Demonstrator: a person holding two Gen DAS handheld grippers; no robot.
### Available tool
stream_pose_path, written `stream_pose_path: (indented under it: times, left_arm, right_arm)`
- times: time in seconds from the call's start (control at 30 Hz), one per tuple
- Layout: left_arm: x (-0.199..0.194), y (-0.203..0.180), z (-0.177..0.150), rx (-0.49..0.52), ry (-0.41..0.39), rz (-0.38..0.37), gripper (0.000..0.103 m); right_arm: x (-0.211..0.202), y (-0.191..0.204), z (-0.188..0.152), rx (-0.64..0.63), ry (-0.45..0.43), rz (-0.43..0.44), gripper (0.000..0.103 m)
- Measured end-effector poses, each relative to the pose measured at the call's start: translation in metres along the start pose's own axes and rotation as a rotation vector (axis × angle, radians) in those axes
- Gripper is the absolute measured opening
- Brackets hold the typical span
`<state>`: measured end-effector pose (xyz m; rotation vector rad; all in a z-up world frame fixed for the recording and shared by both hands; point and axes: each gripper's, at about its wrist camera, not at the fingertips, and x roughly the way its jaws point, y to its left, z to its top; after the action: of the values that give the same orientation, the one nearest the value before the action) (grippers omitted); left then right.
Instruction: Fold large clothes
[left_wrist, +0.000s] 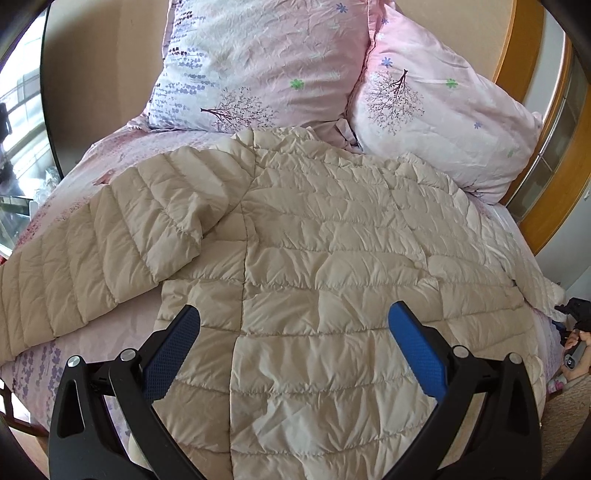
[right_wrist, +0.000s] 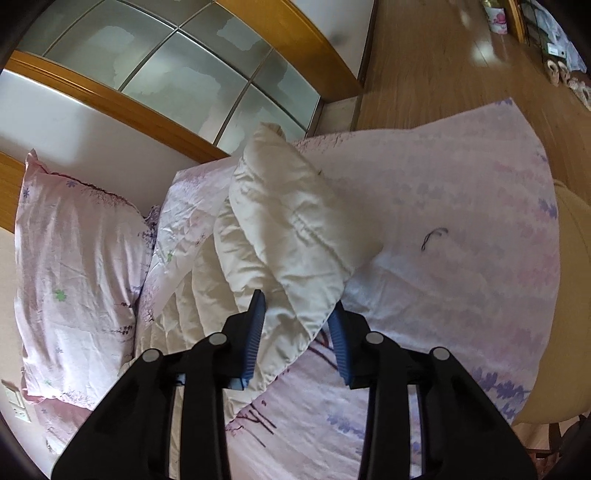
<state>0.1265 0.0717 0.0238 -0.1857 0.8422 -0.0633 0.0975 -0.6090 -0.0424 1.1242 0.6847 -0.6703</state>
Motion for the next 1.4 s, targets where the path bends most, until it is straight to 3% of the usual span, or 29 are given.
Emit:
stream_pose_path:
  times: [0.1,0.2,0.43,0.67,0.83,0.97,1.13,1.27,1.37,1.4]
  left_arm:
    - [0.003,0.000,0.003,0.002,0.006,-0.004,0.102]
    - [0.005,0.000,0.007,0.012,0.017,-0.023,0.102]
    - [0.011,0.002,0.016,-0.034,0.017,-0.110,0.102]
    - [0.014,0.006,0.020,-0.112,0.003,-0.216,0.102]
    - [0.018,0.005,0.027,-0.151,0.017,-0.306,0.102]
    - [0.024,0.004,0.034,-0.210,0.036,-0.393,0.102]
    - [0.038,-0.002,0.042,-0.282,0.077,-0.507,0.102]
    - [0.053,-0.011,0.048,-0.322,0.120,-0.550,0.102]
    - [0.068,-0.017,0.049,-0.354,0.171,-0.577,0.102]
    - [0.074,-0.020,0.050,-0.365,0.194,-0.590,0.102]
  right_arm:
    - [0.002,0.006,0.003,-0.036,-0.029,-0.031,0.012]
    - [-0.001,0.018,0.002,-0.104,-0.068,-0.059,0.005]
    - [-0.040,0.087,-0.018,-0.355,-0.211,-0.006,0.004]
    - [-0.079,0.167,-0.072,-0.621,-0.236,0.188,0.004]
    - [-0.094,0.212,-0.133,-0.791,-0.156,0.343,0.004]
    - [-0.094,0.241,-0.198,-0.947,-0.041,0.443,0.004]
    - [-0.076,0.262,-0.273,-1.083,0.134,0.489,0.004]
    - [-0.054,0.263,-0.336,-1.191,0.291,0.479,0.005]
    - [-0.045,0.259,-0.368,-1.262,0.372,0.448,0.020]
    - [-0.045,0.258,-0.373,-1.280,0.396,0.441,0.043]
